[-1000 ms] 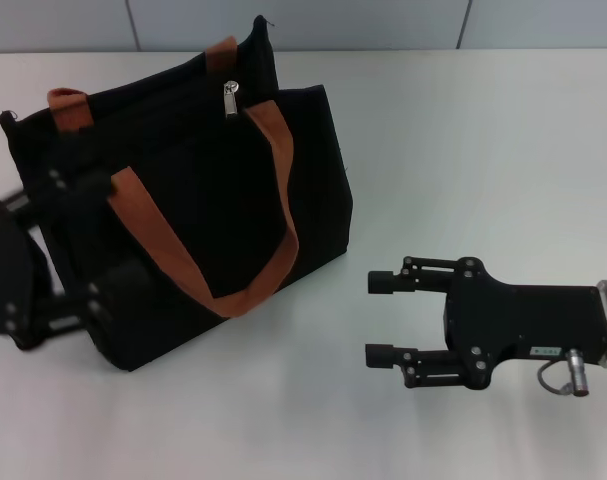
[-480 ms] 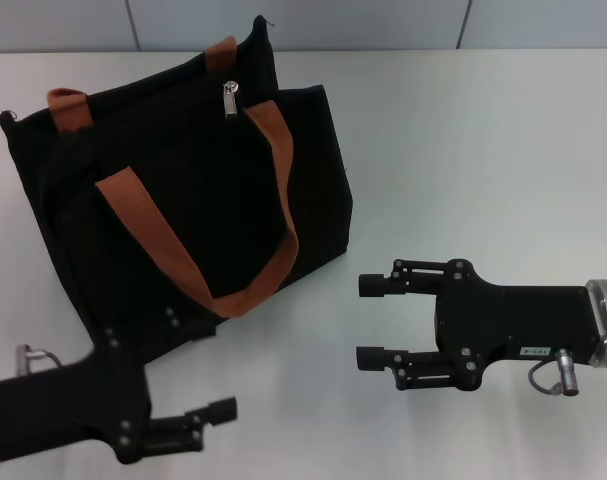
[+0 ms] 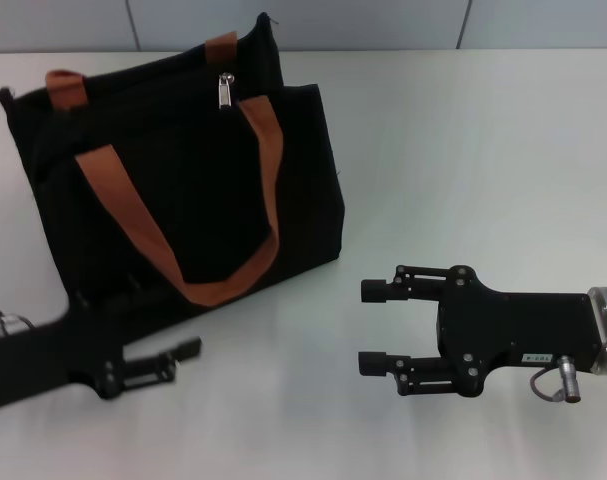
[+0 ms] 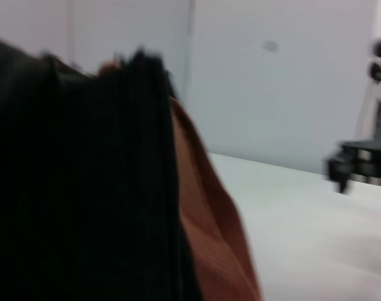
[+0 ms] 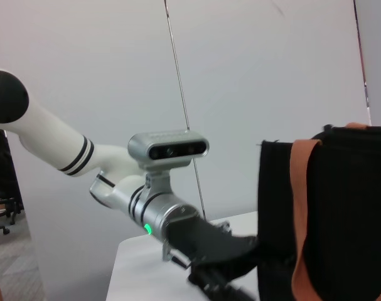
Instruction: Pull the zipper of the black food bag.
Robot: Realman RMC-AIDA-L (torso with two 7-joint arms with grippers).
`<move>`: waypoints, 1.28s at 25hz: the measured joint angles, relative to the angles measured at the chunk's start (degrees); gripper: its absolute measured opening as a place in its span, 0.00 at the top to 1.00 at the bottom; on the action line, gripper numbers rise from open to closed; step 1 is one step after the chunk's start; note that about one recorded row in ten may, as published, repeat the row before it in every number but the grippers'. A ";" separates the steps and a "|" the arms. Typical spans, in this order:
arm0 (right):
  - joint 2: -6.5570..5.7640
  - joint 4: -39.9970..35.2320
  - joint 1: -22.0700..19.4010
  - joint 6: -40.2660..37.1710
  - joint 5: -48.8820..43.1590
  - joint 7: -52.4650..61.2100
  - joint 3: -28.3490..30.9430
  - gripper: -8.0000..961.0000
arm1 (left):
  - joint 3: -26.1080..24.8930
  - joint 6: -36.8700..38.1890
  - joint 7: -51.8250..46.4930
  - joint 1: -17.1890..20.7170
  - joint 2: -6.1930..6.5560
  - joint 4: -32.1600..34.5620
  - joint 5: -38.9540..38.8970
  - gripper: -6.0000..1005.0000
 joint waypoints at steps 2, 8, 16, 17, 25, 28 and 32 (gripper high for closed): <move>0.00 0.03 -0.05 0.08 0.00 -0.01 -0.15 0.23 | -0.67 -0.16 0.00 -0.20 0.17 0.08 0.04 0.17; 0.00 0.43 -0.12 0.10 0.00 -0.07 -0.19 0.22 | -0.99 5.42 -1.30 -0.69 1.63 0.22 1.75 0.17; 0.04 5.16 -0.11 0.29 0.00 -7.39 -0.28 0.22 | 0.66 14.94 -1.05 -1.30 0.71 0.06 5.03 0.17; 0.06 5.84 -0.14 0.31 0.00 -8.63 -0.29 0.22 | 1.00 14.83 -1.13 -1.50 0.60 0.04 5.10 0.17; 0.09 7.15 0.32 0.36 -0.12 -8.83 -1.87 0.22 | 1.66 14.49 -2.24 -2.87 0.08 0.05 5.67 0.17; 0.09 7.05 0.40 0.36 -0.14 -9.07 -2.82 0.22 | 1.66 14.46 -2.45 -2.98 0.13 0.10 5.67 0.17; 0.09 6.84 0.61 0.94 -0.14 -9.08 -3.79 0.20 | 1.66 14.40 -2.48 -3.39 0.21 0.10 5.73 0.17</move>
